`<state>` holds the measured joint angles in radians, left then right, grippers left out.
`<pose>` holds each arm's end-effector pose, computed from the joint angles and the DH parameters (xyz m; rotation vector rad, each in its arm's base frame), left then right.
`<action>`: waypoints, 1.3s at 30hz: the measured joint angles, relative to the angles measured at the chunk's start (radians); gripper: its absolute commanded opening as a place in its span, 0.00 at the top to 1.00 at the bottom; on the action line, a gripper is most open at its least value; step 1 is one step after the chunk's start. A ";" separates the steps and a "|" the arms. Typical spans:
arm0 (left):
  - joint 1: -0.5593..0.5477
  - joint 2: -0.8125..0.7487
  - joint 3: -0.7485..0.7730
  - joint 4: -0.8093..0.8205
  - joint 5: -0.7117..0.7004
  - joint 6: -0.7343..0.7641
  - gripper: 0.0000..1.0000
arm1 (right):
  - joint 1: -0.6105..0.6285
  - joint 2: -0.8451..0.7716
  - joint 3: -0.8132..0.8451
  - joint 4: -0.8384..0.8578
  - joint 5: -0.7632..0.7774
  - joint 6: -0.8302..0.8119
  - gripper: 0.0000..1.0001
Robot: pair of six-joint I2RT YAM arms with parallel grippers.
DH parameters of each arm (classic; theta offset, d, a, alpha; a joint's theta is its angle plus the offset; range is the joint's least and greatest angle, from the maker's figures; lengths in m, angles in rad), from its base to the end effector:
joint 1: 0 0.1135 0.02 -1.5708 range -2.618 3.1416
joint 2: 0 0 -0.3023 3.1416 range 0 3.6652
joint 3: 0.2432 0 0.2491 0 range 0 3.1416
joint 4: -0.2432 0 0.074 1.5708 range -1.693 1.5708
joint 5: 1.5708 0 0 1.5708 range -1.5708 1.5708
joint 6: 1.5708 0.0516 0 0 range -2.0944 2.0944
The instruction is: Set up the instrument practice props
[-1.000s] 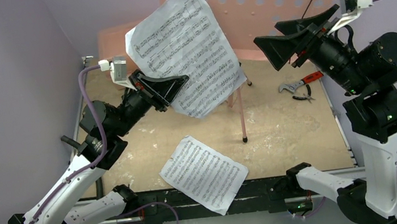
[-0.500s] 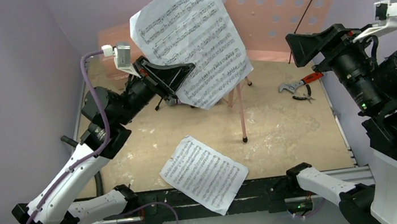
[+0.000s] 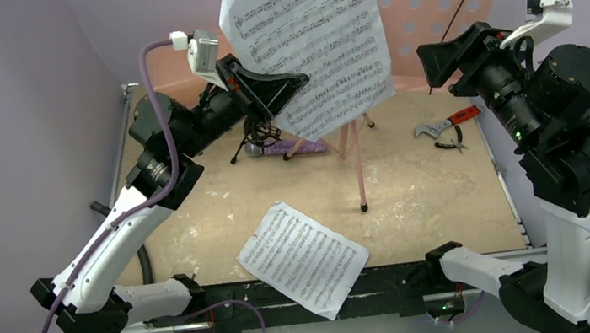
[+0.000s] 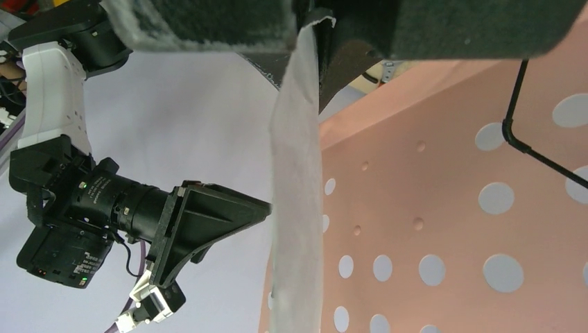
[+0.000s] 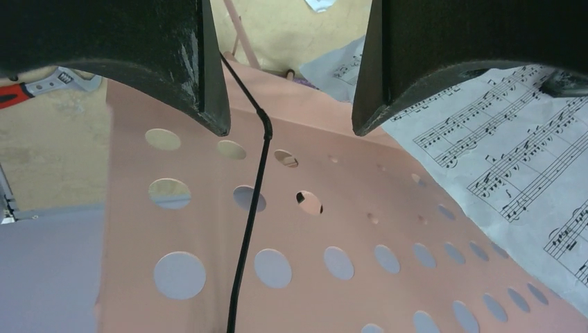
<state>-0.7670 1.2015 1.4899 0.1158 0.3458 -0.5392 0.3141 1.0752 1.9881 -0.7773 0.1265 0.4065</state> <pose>0.1594 -0.1780 0.5699 0.4746 1.2141 -1.3352 0.0977 0.0249 0.6243 0.1723 1.4452 0.5003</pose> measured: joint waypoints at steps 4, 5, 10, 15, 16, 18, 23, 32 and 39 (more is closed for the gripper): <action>0.000 0.022 0.039 -0.021 0.000 0.038 1.00 | 0.000 0.025 0.031 -0.006 0.028 -0.005 0.37; 0.000 0.024 0.044 -0.025 0.000 0.047 1.00 | 0.000 0.028 0.037 -0.007 0.034 -0.005 0.37; 0.000 0.031 0.071 -0.037 -0.001 0.089 1.00 | 0.000 0.043 0.047 -0.008 0.060 -0.007 0.40; 0.000 0.054 0.122 -0.055 -0.008 0.122 1.00 | 0.000 0.057 0.050 -0.008 0.069 -0.008 0.46; 0.000 0.060 0.130 -0.058 -0.009 0.132 1.00 | 0.000 0.058 0.050 -0.008 0.070 -0.008 0.48; 0.000 0.073 0.146 -0.066 -0.010 0.144 1.00 | 0.000 0.063 0.050 -0.008 0.071 -0.010 0.50; 0.000 0.109 0.178 -0.084 -0.009 0.168 1.00 | 0.000 0.071 0.050 -0.007 0.074 -0.014 0.58; 0.000 0.195 0.280 -0.114 -0.007 0.184 1.00 | 0.000 0.068 0.050 -0.001 0.074 -0.020 0.72; 0.000 0.238 0.340 -0.127 0.000 0.184 1.00 | 0.000 0.068 0.050 0.005 0.074 -0.023 0.86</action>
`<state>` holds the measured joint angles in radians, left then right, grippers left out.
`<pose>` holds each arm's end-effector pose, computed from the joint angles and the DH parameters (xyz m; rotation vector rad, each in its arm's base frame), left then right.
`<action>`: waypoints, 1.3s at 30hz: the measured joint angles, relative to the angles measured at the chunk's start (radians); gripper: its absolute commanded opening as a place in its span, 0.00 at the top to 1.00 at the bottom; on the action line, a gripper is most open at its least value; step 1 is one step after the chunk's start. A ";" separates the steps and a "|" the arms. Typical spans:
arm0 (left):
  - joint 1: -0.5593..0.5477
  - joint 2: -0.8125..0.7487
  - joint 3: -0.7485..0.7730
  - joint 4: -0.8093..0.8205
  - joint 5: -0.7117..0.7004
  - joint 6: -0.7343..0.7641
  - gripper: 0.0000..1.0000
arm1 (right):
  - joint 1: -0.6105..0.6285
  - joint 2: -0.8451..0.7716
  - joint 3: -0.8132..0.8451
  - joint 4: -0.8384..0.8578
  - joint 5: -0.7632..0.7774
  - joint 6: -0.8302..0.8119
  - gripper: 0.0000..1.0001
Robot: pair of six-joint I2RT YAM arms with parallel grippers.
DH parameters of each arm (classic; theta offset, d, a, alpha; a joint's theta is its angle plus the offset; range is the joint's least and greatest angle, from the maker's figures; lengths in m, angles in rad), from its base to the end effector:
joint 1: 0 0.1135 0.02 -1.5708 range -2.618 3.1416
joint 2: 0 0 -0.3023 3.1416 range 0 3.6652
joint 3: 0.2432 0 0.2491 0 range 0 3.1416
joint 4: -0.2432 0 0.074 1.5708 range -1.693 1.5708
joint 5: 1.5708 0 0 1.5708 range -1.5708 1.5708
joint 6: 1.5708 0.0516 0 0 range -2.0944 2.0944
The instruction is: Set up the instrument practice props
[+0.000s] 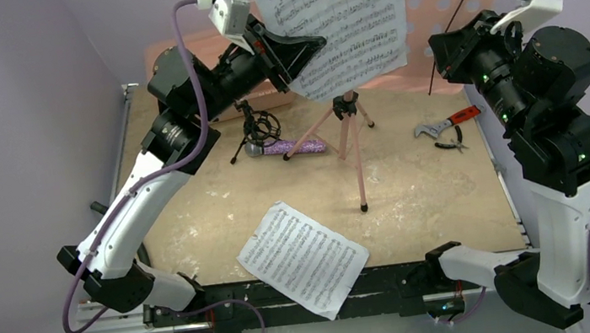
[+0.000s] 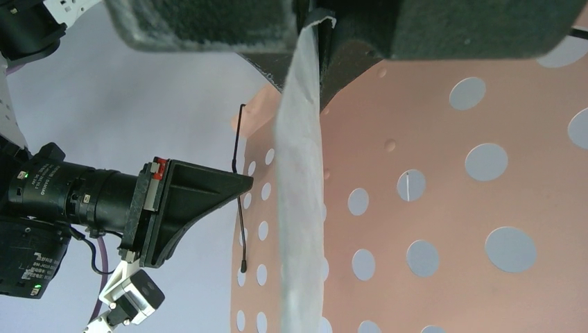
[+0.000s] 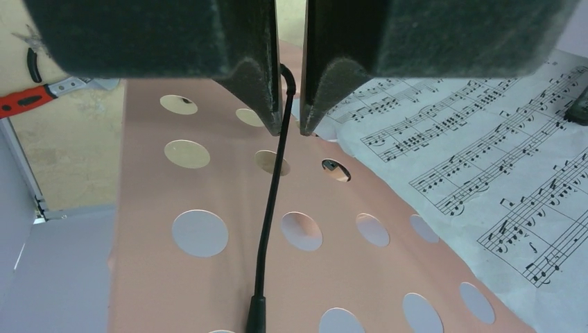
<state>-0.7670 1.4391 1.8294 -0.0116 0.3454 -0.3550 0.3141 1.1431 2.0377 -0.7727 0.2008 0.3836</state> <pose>0.2002 -0.2173 0.6060 0.5758 1.1689 -1.1761 0.1199 0.0281 0.6298 0.2162 1.4493 0.4245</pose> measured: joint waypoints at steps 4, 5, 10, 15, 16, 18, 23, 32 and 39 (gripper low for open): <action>0.000 0.026 0.038 -0.017 -0.005 0.002 1.00 | 0.000 0.000 0.000 0.000 0.000 -0.002 0.93; 0.000 0.031 0.045 -0.022 -0.007 0.002 1.00 | 0.000 -0.001 0.000 0.001 -0.001 -0.001 0.95; 0.000 0.066 0.084 -0.029 -0.009 0.008 1.00 | 0.000 -0.005 -0.008 0.004 -0.001 -0.003 1.00; 0.000 0.101 0.123 -0.034 -0.009 0.008 1.00 | 0.000 -0.014 -0.019 0.011 -0.003 -0.003 1.00; 0.000 0.108 0.132 -0.035 -0.009 0.008 1.00 | 0.000 -0.016 -0.022 0.014 -0.005 -0.003 1.00; 0.000 0.124 0.154 -0.035 -0.008 0.008 1.00 | 0.000 -0.021 -0.030 0.019 -0.006 -0.003 1.00; 0.000 0.160 0.198 -0.035 -0.004 0.008 1.00 | 0.000 -0.030 -0.041 0.028 -0.010 -0.004 1.00; 0.000 0.217 0.251 -0.035 0.006 0.007 1.00 | 0.000 -0.059 -0.089 0.070 -0.016 -0.011 1.00; 0.000 0.262 0.298 -0.035 0.022 0.000 1.00 | 0.000 -0.085 -0.123 0.097 -0.020 -0.021 1.00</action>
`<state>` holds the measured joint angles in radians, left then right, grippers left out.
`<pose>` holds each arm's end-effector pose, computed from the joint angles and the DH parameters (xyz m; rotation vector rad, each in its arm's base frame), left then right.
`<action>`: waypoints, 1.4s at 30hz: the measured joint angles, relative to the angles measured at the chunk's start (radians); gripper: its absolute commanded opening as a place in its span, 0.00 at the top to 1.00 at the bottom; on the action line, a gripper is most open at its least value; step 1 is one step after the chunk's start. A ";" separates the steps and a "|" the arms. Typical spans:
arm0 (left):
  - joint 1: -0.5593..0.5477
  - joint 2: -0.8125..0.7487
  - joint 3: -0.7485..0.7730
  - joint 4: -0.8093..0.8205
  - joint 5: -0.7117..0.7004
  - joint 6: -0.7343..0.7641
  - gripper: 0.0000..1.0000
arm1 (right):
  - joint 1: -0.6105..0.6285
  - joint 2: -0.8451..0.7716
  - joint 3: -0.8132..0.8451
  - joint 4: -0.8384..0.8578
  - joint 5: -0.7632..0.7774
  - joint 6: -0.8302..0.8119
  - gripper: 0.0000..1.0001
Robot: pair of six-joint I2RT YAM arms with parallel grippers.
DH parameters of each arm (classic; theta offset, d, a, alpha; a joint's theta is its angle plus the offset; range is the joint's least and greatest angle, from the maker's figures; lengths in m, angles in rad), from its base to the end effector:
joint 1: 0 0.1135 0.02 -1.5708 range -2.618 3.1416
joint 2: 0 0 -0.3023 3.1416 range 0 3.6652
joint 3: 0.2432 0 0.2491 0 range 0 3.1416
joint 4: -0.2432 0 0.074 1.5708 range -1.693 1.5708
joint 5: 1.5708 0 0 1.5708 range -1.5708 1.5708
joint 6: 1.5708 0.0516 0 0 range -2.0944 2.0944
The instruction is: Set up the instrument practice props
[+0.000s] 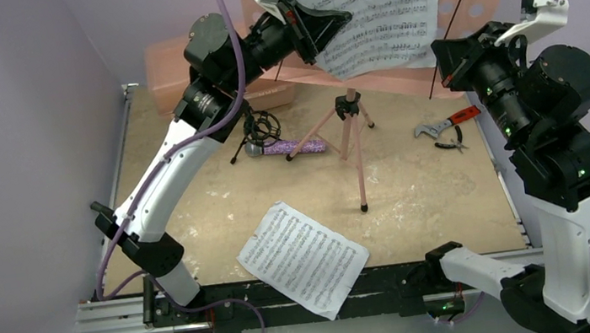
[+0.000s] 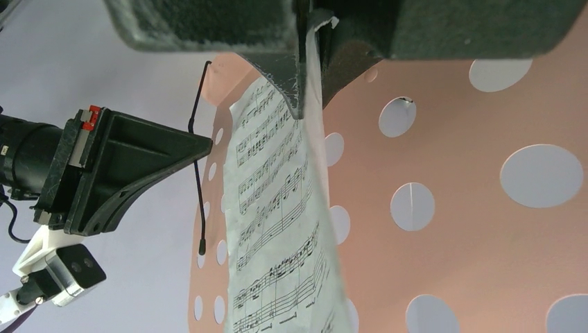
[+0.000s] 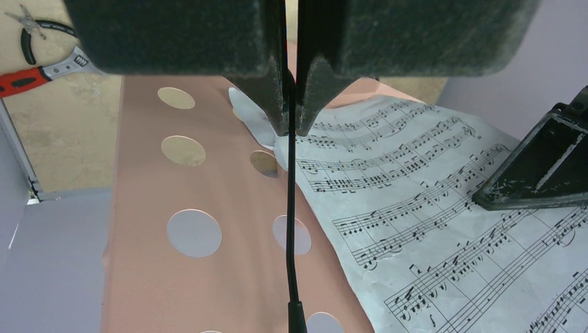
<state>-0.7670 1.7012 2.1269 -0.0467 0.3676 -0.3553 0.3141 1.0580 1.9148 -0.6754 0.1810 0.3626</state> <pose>0.2522 -0.2689 0.6129 0.5964 1.1642 -1.1885 0.1050 0.0243 0.6214 0.1861 1.3939 0.4372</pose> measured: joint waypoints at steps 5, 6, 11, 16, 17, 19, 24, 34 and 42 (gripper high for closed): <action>0.000 0.020 0.032 0.001 0.003 -0.005 1.00 | 0.000 -0.029 -0.042 0.036 0.000 -0.009 1.00; 0.000 0.025 0.038 0.002 0.005 -0.009 1.00 | 0.000 -0.033 -0.047 0.040 0.000 -0.013 1.00; -0.003 0.039 0.048 0.007 0.018 -0.019 1.00 | 0.000 -0.047 -0.069 0.062 -0.001 -0.032 1.00; -0.018 0.055 0.062 0.018 0.027 -0.020 1.00 | 0.000 -0.054 -0.085 0.084 -0.015 -0.050 1.00; -0.021 0.058 0.065 0.021 0.028 -0.020 1.00 | 0.000 -0.056 -0.089 0.087 -0.018 -0.054 1.00; -0.029 0.064 0.073 0.024 0.031 -0.022 1.00 | 0.000 -0.058 -0.092 0.092 -0.024 -0.062 1.00; -0.046 0.079 0.091 0.030 0.039 -0.025 1.00 | 0.000 -0.065 -0.105 0.106 -0.047 -0.076 1.00; -0.075 0.118 0.129 0.029 0.050 -0.024 1.00 | 0.000 -0.079 -0.126 0.124 -0.095 -0.092 1.00; -0.085 0.139 0.151 0.008 0.058 -0.024 0.82 | 0.000 -0.079 -0.126 0.127 -0.113 -0.094 1.00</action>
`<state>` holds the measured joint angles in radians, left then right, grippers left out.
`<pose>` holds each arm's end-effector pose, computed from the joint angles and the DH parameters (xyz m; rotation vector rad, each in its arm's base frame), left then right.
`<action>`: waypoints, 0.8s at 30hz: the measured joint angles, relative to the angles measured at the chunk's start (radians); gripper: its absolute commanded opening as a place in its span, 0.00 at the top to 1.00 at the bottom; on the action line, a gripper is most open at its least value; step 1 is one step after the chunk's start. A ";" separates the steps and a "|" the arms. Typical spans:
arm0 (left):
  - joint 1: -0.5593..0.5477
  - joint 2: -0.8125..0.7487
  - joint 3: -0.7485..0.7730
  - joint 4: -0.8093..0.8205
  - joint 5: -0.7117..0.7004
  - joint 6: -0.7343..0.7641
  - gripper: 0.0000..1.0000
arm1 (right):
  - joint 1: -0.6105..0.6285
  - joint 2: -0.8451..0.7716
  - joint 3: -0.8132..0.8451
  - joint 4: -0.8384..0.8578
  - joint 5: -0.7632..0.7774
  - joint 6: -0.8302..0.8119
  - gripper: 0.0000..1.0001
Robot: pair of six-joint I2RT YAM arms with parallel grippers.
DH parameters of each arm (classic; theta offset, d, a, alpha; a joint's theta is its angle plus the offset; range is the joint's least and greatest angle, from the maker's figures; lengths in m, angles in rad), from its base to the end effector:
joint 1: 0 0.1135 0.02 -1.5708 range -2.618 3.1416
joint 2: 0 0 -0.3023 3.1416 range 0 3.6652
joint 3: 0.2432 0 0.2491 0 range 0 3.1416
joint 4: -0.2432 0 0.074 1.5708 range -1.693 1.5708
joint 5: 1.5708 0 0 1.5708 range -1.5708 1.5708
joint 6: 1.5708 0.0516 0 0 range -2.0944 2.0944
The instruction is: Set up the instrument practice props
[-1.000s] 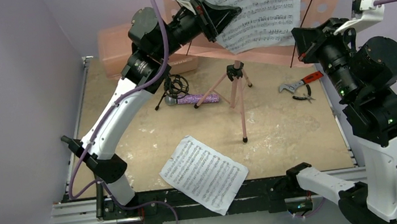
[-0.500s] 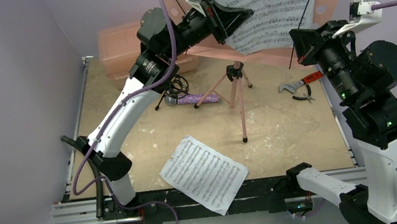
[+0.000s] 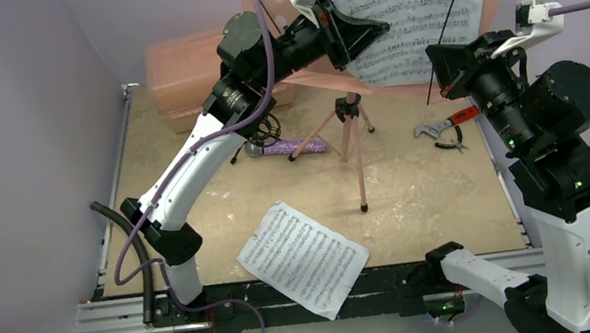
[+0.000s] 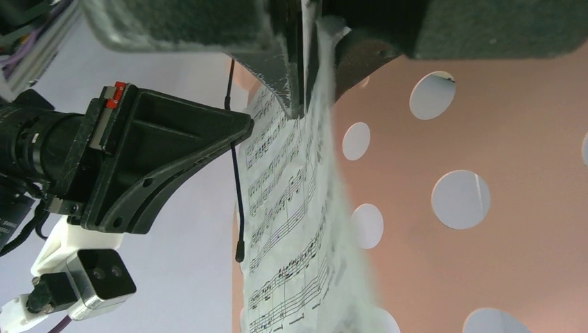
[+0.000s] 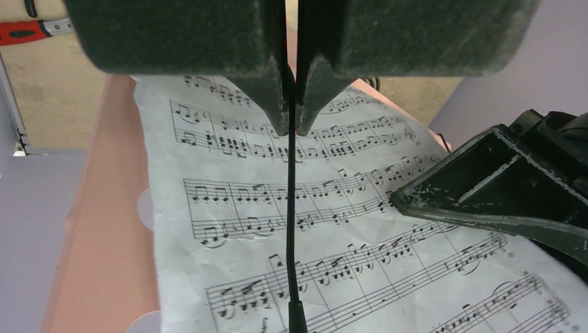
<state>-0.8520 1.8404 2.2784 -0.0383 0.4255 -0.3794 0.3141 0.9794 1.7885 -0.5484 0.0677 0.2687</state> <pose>0.2510 -0.3192 0.6088 0.6905 1.1231 -1.3128 0.0925 0.0264 0.6132 0.0283 1.3240 0.4519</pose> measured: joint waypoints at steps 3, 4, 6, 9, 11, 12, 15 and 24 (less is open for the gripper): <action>0.000 0.001 0.000 -0.003 0.009 -0.004 0.76 | 0.000 0.000 -0.001 0.000 -0.006 0.000 1.00; 0.000 0.001 0.000 -0.003 0.009 -0.005 0.74 | 0.000 0.000 -0.004 0.002 -0.007 0.001 1.00; 0.000 0.000 -0.001 -0.001 0.008 -0.005 0.72 | 0.000 -0.001 -0.011 0.005 -0.007 0.003 1.00; 0.000 -0.006 -0.022 0.000 0.001 -0.005 0.69 | 0.000 -0.005 -0.016 0.010 -0.007 0.010 1.00; 0.000 -0.014 -0.046 -0.001 -0.010 -0.004 0.69 | 0.000 -0.006 -0.017 0.011 -0.007 0.015 1.00; 0.000 -0.019 -0.058 -0.002 -0.014 -0.004 0.71 | 0.000 -0.006 -0.018 0.011 -0.008 0.018 1.00; 0.000 -0.037 -0.096 -0.003 -0.033 -0.003 0.72 | 0.000 -0.006 -0.024 0.017 -0.008 0.023 1.00; 0.000 -0.145 -0.237 0.047 -0.087 -0.004 0.85 | 0.000 -0.006 -0.030 0.024 -0.015 0.030 1.00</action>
<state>-0.8524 1.6958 2.0418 0.0082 0.3386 -0.3832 0.3141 0.9737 1.7584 -0.5240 0.0525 0.2989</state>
